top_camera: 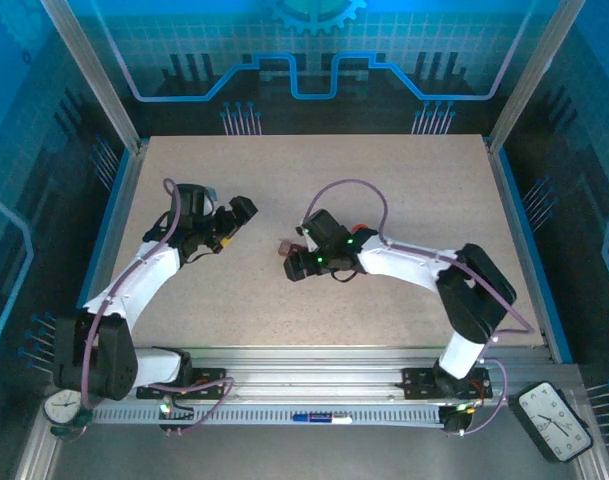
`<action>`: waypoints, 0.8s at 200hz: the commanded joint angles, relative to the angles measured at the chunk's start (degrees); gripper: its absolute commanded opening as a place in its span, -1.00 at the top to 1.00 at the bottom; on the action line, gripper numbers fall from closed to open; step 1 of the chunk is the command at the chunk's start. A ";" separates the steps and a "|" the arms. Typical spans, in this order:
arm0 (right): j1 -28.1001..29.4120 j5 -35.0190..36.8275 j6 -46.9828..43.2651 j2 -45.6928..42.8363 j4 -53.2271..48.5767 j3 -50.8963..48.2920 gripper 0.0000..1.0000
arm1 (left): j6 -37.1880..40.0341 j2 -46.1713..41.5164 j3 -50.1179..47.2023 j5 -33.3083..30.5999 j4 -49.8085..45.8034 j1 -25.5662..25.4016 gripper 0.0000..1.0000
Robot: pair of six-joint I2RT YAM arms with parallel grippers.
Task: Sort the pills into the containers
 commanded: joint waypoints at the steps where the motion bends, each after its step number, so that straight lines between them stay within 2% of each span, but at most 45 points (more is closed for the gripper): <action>1: -2.20 2.68 -2.75 -6.29 -8.02 4.14 -0.66 | 2.03 -0.01 -1.20 2.40 3.15 0.33 -0.98; 33: -7.84 5.18 -5.52 -8.83 -17.57 9.40 -0.76 | 3.03 -0.45 -1.55 2.60 4.39 0.31 -0.98; 49: -10.83 7.66 -6.37 -7.85 -21.71 12.29 -1.00 | 4.40 -1.23 -1.43 1.98 4.09 0.30 -0.98; 98: -16.44 11.65 -11.57 -0.53 -29.83 20.25 -0.99 | 10.15 -2.43 0.23 1.17 2.27 0.30 -0.98; 127: -18.10 9.71 -13.09 1.64 -30.28 20.89 -1.00 | 12.25 -2.26 1.23 0.92 1.50 0.31 -0.98; 160: -18.67 8.15 -13.94 4.29 -30.59 21.02 -0.76 | 13.17 -2.26 1.55 1.10 1.07 0.31 -0.98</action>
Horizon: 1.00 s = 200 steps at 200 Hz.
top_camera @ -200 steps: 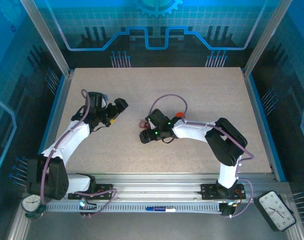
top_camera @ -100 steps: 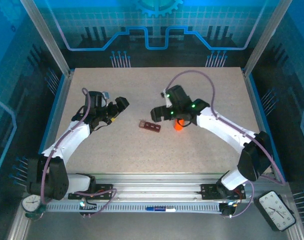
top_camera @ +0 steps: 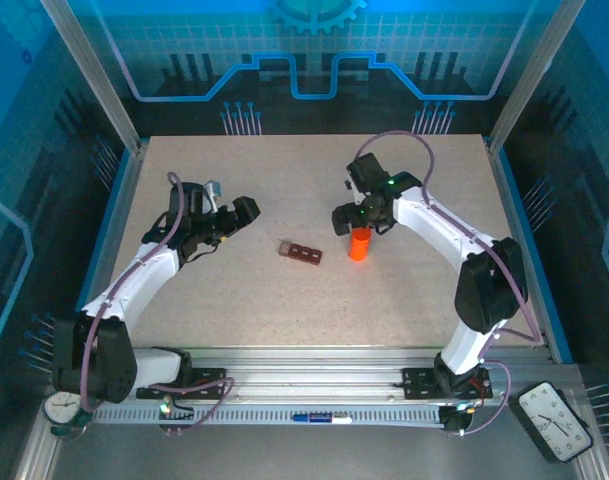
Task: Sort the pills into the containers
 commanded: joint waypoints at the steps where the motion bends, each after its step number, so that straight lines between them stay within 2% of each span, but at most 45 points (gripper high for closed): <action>1: -0.66 -1.04 -1.77 1.96 -2.59 1.84 -0.75 | 2.89 -1.45 1.85 0.09 -1.46 0.31 -0.98; 103: -0.62 -3.62 -0.65 3.47 3.33 -6.08 -0.46 | 1.30 0.70 1.48 3.06 1.48 0.23 -0.98; 139: -0.68 -4.03 -0.57 4.23 3.97 -6.13 -0.22 | 0.94 1.10 1.56 3.69 2.13 0.17 -0.98; 185: -0.61 -5.19 -0.52 3.36 5.10 -7.53 0.19 | 1.00 1.43 1.05 5.00 3.62 0.09 -0.98; 200: -0.61 -6.10 -0.26 2.04 5.49 -7.71 0.22 | 1.69 1.71 1.31 4.84 3.82 -0.67 -0.98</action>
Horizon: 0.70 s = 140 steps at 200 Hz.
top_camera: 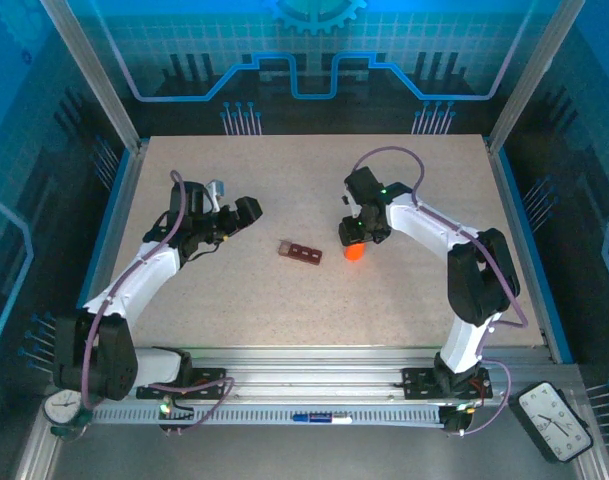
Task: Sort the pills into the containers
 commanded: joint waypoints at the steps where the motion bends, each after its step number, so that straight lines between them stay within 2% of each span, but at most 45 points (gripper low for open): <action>1: -0.33 -2.88 0.38 -1.16 0.56 -1.59 0.23 | 0.67 0.86 1.33 1.80 2.02 -0.73 -0.98; 27: -0.39 -5.44 0.95 -4.13 0.66 0.03 0.25 | 3.35 1.97 1.96 1.05 3.84 -3.42 -0.98; 58: -0.83 -8.78 0.52 -5.86 -1.92 5.40 0.25 | 7.22 2.92 2.21 -5.21 8.19 -7.63 -0.98; 80: -1.59 -12.60 -0.73 -5.26 -5.27 11.44 0.25 | 12.62 4.51 3.29 -6.67 11.65 -9.64 -0.98; 103: -2.81 -15.91 -2.92 -3.43 -9.50 19.20 0.25 | 21.58 6.23 2.83 -6.20 18.27 -11.90 -0.98; 140: -6.79 -25.43 -4.32 -1.06 -13.49 27.62 0.25 | 30.34 8.75 -1.30 -1.85 35.30 -14.27 -0.98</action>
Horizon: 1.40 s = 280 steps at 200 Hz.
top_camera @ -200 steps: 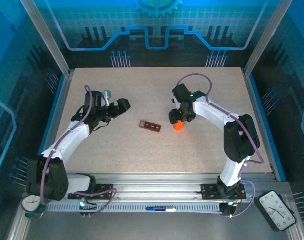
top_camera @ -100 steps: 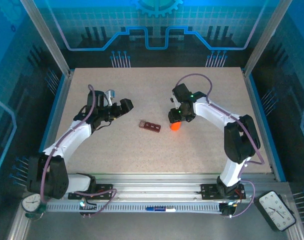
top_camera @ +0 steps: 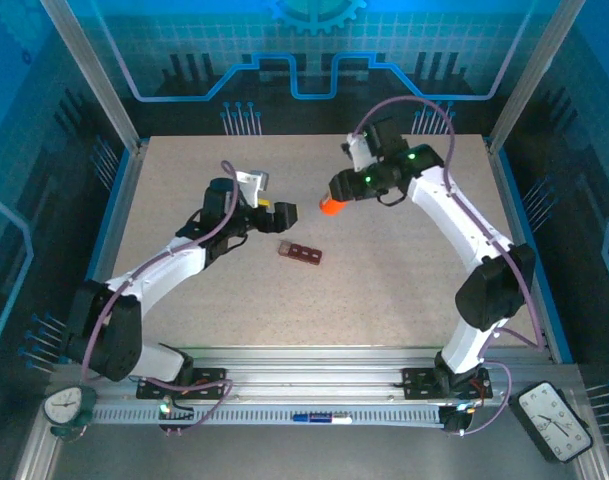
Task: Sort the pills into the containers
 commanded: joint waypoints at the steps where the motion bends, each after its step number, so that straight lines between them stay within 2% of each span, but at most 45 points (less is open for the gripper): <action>1: -3.05 -8.96 -1.89 1.78 -5.25 4.41 0.25 | 10.32 1.55 -2.52 3.02 15.60 -1.52 -0.98; 23: -4.60 -14.74 -2.37 2.68 -6.36 6.55 0.26 | 16.00 3.16 -4.06 5.15 22.56 -3.64 -0.98; 70: -4.83 -19.81 -5.72 6.58 -11.82 11.14 0.26 | 23.64 7.21 -1.83 6.56 23.62 -6.52 -0.98; 92: -4.78 -21.93 -5.63 7.57 -12.32 11.68 0.26 | 24.08 8.86 -1.20 7.05 25.19 -6.53 -0.95; 137: -4.26 -25.48 -5.17 8.15 -12.34 11.49 0.28 | 23.10 10.61 0.30 9.17 26.23 -6.53 -0.74; 280: -3.10 -29.75 -2.95 6.72 -9.81 8.18 0.32 | 19.15 11.23 2.51 12.42 25.99 -7.33 -0.21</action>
